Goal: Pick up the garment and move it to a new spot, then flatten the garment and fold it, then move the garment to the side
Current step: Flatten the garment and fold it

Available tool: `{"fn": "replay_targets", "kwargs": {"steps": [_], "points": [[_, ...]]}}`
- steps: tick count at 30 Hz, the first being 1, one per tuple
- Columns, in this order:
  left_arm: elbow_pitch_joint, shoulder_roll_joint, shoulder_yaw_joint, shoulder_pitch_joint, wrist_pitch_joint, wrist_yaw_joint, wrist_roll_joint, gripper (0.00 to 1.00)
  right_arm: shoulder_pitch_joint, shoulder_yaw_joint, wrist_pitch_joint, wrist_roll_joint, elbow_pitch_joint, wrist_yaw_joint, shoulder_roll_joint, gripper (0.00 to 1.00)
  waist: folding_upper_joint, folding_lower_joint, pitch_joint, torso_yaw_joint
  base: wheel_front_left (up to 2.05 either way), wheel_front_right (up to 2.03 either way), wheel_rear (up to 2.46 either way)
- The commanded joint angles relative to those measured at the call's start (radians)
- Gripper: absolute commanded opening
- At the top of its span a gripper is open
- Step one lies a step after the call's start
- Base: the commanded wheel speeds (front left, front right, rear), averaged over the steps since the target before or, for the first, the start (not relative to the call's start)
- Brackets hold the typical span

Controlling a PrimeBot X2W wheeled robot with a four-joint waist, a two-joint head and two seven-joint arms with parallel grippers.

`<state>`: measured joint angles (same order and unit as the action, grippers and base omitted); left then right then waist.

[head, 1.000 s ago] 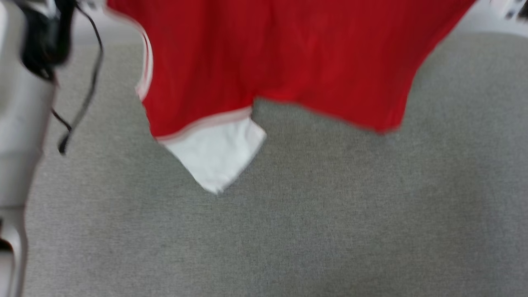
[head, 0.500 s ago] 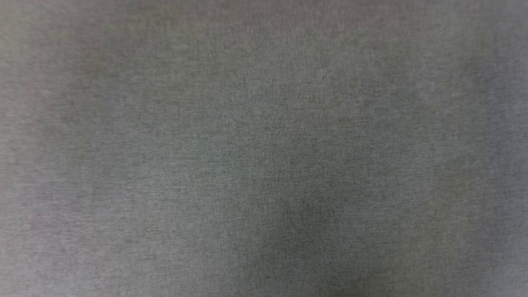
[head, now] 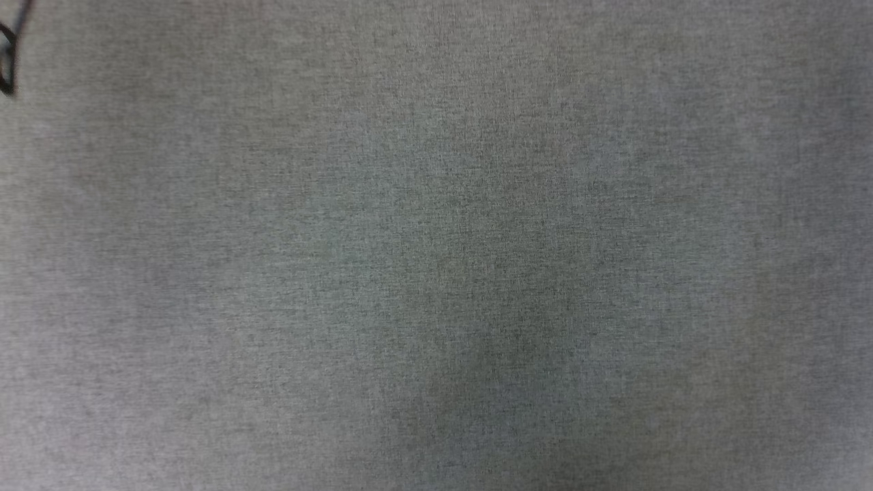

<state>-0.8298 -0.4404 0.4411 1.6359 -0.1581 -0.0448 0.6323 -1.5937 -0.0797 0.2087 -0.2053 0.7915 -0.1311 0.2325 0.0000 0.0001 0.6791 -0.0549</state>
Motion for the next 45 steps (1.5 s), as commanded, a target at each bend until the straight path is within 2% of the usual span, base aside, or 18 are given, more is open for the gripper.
{"fn": "replay_targets", "kwargs": {"steps": [1,6,10,14,17,20,26,33,37,41,45], "points": [[-0.017,0.005,-0.003,-0.049,-0.008,-0.008,0.015,0.0,0.041,-0.016,-0.013,-0.017,0.018,0.001,-0.003,0.0,0.0,-0.0001,-0.02,0.006,0.0,0.0,0.0],[-0.036,0.005,0.001,-0.213,-0.024,-0.04,0.057,0.0,0.176,-0.091,-0.049,-0.082,0.031,0.001,-0.001,0.0,0.0,-0.0001,-0.103,0.016,0.0,0.0,0.0],[-0.003,0.015,-0.013,-0.382,-0.033,-0.056,0.116,0.0,0.327,-0.153,-0.062,-0.155,-0.011,0.001,0.036,0.0,0.0,-0.0001,-0.181,0.036,0.0,0.0,0.0],[0.053,0.0,-0.014,-0.58,-0.049,-0.055,0.148,0.0,0.516,-0.202,-0.075,-0.223,-0.082,0.001,0.08,0.0,0.0,-0.0001,-0.281,0.049,0.0,0.0,0.0],[0.121,-0.014,-0.014,-0.732,-0.053,-0.031,0.165,0.0,0.67,-0.221,-0.076,-0.262,-0.143,0.001,0.109,0.0,0.0,-0.0001,-0.359,0.054,0.0,0.0,0.0],[0.216,-0.037,-0.02,-0.893,-0.053,0.012,0.184,0.0,0.815,-0.223,-0.063,-0.291,-0.212,0.001,0.13,0.0,0.0,-0.0001,-0.431,0.056,0.0,0.0,0.0],[0.463,-0.101,-0.064,-1.223,-0.022,0.134,0.247,0.0,1.084,-0.176,-0.009,-0.318,-0.362,0.001,0.155,0.0,0.0,-0.0001,-0.542,0.051,0.0,0.0,0.0],[0.773,-0.162,-0.109,-1.579,0.029,0.324,0.301,0.0,1.365,-0.075,0.069,-0.288,-0.535,0.001,0.136,0.0,0.0,-0.0001,-0.638,0.046,0.0,0.0,0.0],[0.921,-0.183,-0.133,-1.732,0.05,0.411,0.325,0.0,1.514,-0.017,0.136,-0.277,-0.629,0.001,0.111,0.0,0.0,-0.0001,-0.671,0.048,0.0,0.0,0.0],[1.024,-0.194,-0.151,-1.846,0.063,0.464,0.348,0.0,1.631,0.036,0.198,-0.263,-0.717,0.001,0.084,0.0,0.0,-0.0001,-0.691,0.047,0.0,0.0,0.0],[1.08,-0.203,-0.151,-1.882,0.074,0.471,0.361,0.0,1.677,0.058,0.253,-0.257,-0.776,0.001,0.06,0.0,0.0,-0.0001,-0.686,0.043,0.0,0.0,0.0]]}}
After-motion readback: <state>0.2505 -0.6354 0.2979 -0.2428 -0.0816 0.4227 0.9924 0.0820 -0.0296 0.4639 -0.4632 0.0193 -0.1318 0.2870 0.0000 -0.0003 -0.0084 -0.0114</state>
